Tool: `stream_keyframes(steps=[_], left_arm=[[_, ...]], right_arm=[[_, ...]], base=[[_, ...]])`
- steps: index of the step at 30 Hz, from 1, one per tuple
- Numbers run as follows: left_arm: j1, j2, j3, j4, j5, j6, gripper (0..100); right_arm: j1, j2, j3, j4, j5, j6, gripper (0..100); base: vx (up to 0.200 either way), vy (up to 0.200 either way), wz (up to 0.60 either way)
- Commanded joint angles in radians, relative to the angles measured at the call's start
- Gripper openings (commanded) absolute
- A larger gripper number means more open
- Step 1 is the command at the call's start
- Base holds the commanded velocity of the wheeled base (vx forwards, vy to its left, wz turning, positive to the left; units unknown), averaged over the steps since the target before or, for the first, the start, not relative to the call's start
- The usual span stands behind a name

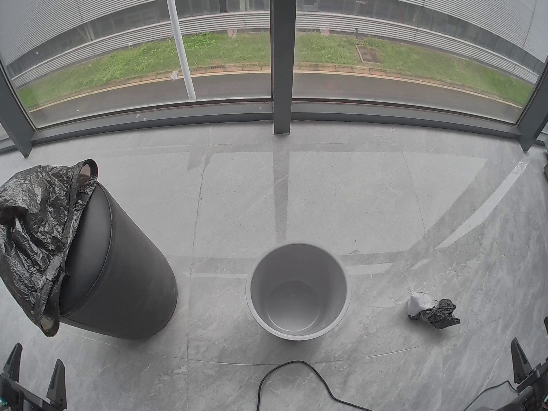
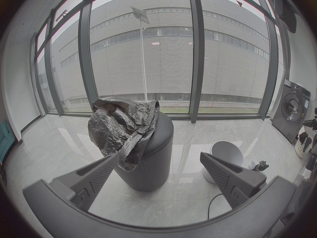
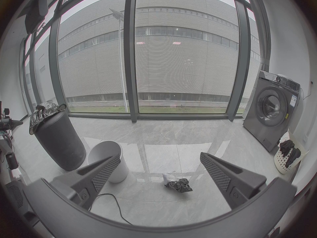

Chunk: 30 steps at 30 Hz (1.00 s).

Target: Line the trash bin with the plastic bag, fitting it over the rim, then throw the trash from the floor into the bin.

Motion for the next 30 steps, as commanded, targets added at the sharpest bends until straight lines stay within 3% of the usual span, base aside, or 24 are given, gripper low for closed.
stream_keyframes(steps=[1,30], left_arm=[[-0.001,-0.015,0.018,0.001,0.000,0.001,100],[0.000,-0.017,0.018,0.001,-0.003,0.004,100]], right_arm=[[0.000,-0.012,0.016,-0.002,0.000,0.003,100],[0.000,-0.012,0.016,-0.002,-0.002,0.004,100]], base=[[0.000,0.200,0.00],[0.000,0.200,0.00]])
